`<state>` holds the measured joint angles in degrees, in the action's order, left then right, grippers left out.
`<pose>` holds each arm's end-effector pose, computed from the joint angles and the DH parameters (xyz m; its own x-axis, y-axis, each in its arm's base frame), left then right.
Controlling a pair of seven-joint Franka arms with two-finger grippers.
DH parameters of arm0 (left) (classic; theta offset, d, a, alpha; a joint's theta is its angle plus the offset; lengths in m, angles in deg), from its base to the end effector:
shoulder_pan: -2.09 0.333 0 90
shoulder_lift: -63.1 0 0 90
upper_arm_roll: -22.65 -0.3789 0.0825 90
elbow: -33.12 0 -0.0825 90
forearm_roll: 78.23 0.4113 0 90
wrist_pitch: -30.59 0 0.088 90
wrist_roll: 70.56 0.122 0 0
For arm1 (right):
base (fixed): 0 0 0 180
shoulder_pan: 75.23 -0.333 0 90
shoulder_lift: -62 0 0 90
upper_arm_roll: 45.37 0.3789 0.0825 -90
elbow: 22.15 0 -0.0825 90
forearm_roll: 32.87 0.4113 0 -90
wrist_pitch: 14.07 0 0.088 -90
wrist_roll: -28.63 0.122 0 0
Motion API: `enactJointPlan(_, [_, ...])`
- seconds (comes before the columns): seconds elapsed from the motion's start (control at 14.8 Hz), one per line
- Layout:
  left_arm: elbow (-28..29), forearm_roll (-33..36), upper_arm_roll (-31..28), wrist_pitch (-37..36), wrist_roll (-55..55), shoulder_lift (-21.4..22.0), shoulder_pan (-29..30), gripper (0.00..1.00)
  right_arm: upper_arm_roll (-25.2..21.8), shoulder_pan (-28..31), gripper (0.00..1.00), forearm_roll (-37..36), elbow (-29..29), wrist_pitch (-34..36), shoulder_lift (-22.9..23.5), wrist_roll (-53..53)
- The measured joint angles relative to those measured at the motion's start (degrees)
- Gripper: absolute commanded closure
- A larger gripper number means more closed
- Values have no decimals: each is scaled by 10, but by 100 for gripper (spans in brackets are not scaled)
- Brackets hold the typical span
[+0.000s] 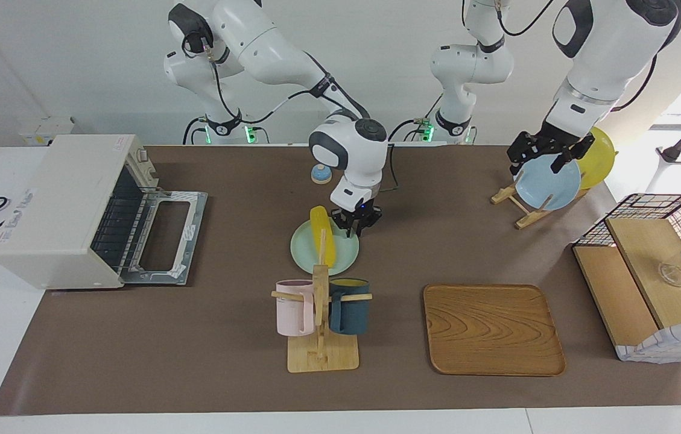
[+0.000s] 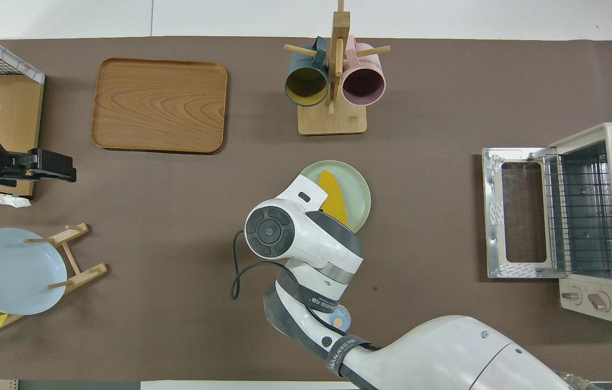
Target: Put corn in oven
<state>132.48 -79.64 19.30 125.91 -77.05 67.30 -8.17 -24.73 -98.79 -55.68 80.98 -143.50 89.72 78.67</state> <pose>0.5557 -0.0689 0.6403 1.0000 -0.0052 -0.0006 -0.0052 -0.9996 0.0289 0.5300 0.4603 0.3181 0.9868 0.1150 0.1138 0.1051 -0.9904 0.0895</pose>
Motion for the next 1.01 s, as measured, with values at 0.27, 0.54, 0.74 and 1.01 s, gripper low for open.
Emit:
enactJointPlan(0.27, [-17, 0, 22, 2, 1, -13, 16, 0, 0, 0, 100, -9, -2, 6, -5, 0])
enactJointPlan(0.54, [-17, 0, 23, 5, 8, -18, 16, 0, -1, 1, 100, -47, -51, 110, -7, 0])
enactJointPlan(0.74, [-12, 0, 23, 16, 14, -22, 17, 0, -1, 19, 100, -50, -73, 154, -17, -20])
enactJointPlan(1.01, [-7, 0, 23, 20, 24, -28, 17, 0, -1, 82, 100, -51, -65, 183, -47, -91])
